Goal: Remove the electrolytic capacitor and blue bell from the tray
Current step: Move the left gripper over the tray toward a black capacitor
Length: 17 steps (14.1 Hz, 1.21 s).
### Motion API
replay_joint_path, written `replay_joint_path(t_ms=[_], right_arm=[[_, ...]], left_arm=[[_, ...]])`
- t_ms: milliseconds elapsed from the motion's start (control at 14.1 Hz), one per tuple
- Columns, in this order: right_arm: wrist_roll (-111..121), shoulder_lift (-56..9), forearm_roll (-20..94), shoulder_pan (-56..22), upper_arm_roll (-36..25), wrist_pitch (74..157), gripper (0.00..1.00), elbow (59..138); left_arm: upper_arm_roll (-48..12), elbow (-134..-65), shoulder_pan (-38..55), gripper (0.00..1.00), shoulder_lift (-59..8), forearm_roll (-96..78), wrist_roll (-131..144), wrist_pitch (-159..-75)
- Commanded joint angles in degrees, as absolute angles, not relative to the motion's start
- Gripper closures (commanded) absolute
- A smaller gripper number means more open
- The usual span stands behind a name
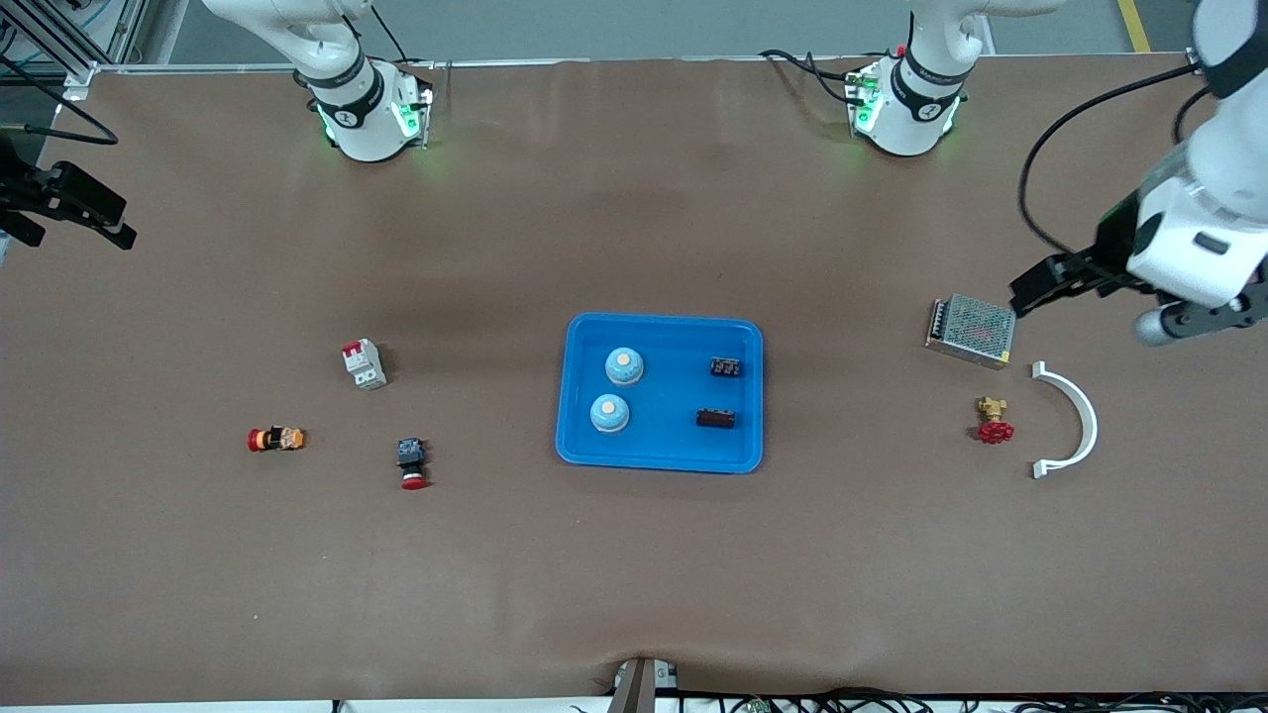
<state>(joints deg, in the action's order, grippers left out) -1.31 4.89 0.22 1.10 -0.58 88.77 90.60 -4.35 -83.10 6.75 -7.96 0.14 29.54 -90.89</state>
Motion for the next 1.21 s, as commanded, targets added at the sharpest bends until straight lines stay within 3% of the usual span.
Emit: replay_joint_path(t_ms=[0,497,1136], right_arm=[[-0.97,4.31,-0.62,2.11,0.26,88.07,0.00,89.30],[-0.97,4.31,-0.62,2.11,0.18,88.07,0.00,89.30],[-0.97,4.31,-0.62,2.11,0.26,87.98,0.00,89.30]], left_arm=[[-5.97,-82.97,7.21,0.00,-10.54,-0.88,43.97,-93.59],[-7.38,-83.32,9.92,0.00,-14.41,-0.88,64.04,-96.76],[-8.78,-96.76,13.01,0.00,-13.01,-0.09,79.36,-111.78]])
